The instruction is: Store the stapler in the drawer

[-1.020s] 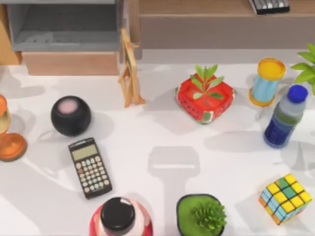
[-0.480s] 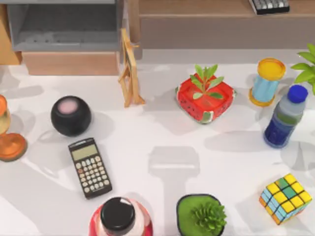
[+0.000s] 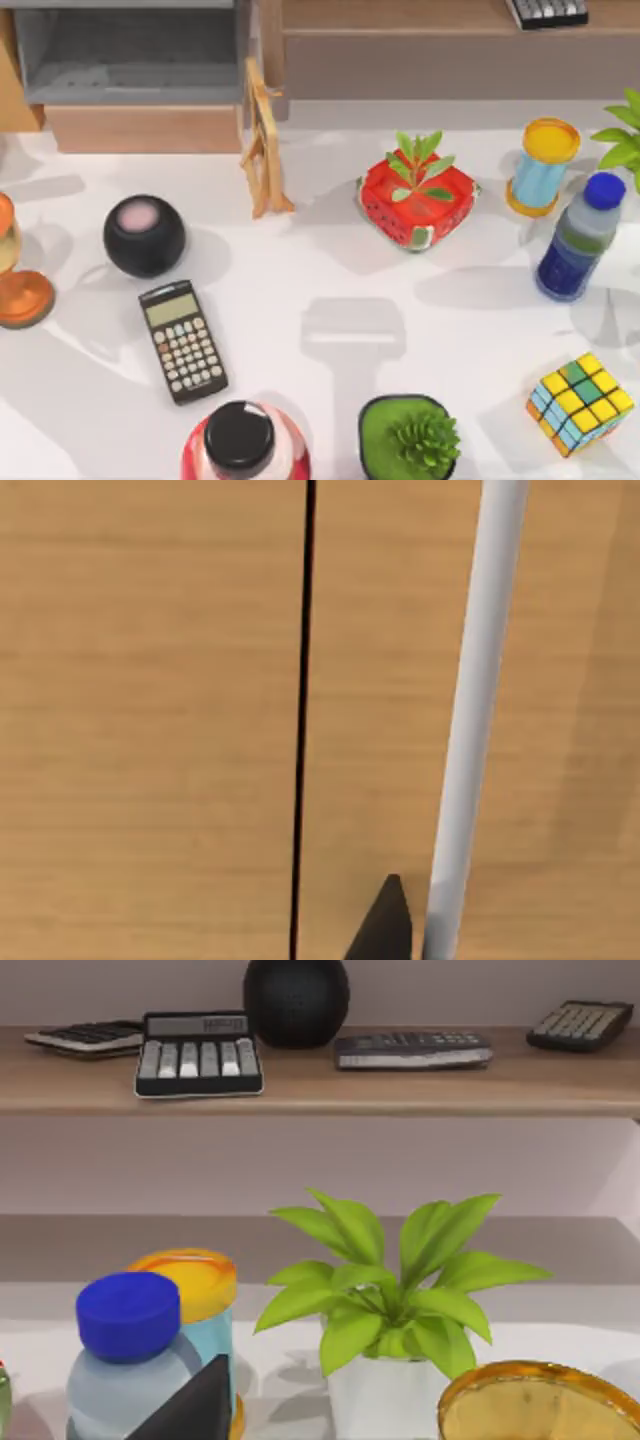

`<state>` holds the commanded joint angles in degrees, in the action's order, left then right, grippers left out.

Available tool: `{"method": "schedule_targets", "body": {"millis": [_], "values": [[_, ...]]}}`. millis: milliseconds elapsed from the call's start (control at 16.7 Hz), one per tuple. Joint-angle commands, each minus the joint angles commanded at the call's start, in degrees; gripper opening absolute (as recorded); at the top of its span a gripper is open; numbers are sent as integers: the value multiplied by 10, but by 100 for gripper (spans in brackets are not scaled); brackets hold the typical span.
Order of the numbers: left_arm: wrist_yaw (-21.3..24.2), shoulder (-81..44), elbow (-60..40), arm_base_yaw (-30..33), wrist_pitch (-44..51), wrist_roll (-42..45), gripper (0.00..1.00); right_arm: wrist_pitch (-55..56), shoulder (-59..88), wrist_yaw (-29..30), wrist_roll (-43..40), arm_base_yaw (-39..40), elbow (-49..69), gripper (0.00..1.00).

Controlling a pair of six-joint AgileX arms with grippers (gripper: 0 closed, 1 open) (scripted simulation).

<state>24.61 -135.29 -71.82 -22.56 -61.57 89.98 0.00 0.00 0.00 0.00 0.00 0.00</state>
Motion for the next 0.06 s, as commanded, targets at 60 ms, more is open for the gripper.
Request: {"method": "schedule_targets", "body": {"millis": [60], "values": [[0,0,0,0,0,0,100,0,0,0,0,0,0,100]]}}
